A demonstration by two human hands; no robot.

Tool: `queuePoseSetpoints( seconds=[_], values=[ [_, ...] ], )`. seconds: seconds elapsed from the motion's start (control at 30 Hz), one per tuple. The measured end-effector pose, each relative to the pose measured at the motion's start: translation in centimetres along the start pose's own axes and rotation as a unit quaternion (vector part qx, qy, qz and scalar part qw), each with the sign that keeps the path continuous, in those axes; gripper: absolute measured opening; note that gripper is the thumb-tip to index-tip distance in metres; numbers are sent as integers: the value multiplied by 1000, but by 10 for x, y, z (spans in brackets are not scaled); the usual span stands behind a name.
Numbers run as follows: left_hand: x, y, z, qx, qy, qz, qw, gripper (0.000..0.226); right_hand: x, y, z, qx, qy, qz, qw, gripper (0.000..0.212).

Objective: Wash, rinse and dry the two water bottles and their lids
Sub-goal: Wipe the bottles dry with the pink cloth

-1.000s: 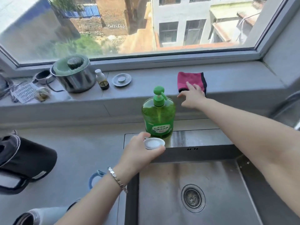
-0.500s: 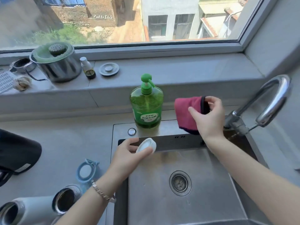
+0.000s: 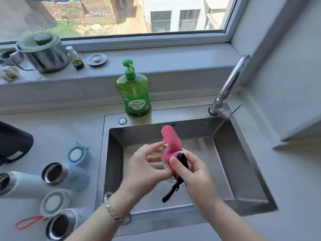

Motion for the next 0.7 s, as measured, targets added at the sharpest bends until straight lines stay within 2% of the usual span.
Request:
queuePoseSetpoints(
  seconds=[0.13,0.2,0.3,0.37,0.47,0.57,0.63,0.7],
  values=[
    [-20,15,-11,-5,40,-41,998,52,-6,-8,1,0,-15,-17,1000,27],
    [-29,21,-18,7,69,-52,996,55,-3,-10,4,27,1,-11,1000,22],
    [-41,29,-28,46,125,-54,990,60,5,-12,1,120,134,50,983,38],
    [-46,27,-28,38,123,-70,989,60,2,-10,3,148,188,103,966,45],
    [-45,15,-19,0,55,-114,992,57,-8,-6,0,127,147,116,974,44],
    [-47,0,-8,-19,4,-144,989,55,-26,4,-2,40,81,128,988,44],
    [-52,-5,-8,20,14,-129,991,57,-34,16,-2,2,33,139,990,36],
    [-56,-9,-12,60,56,-110,991,48,-36,29,0,-18,-16,146,989,27]
  ],
)
Point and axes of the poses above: each hand's wrist, its own x-axis towards the middle knuckle, its own y-axis out of the palm, z = x × y, the point moved 5 cm from there along x, towards the middle knuckle, and after that the axes turned 1 degree about -y, right-handed, at the moved point
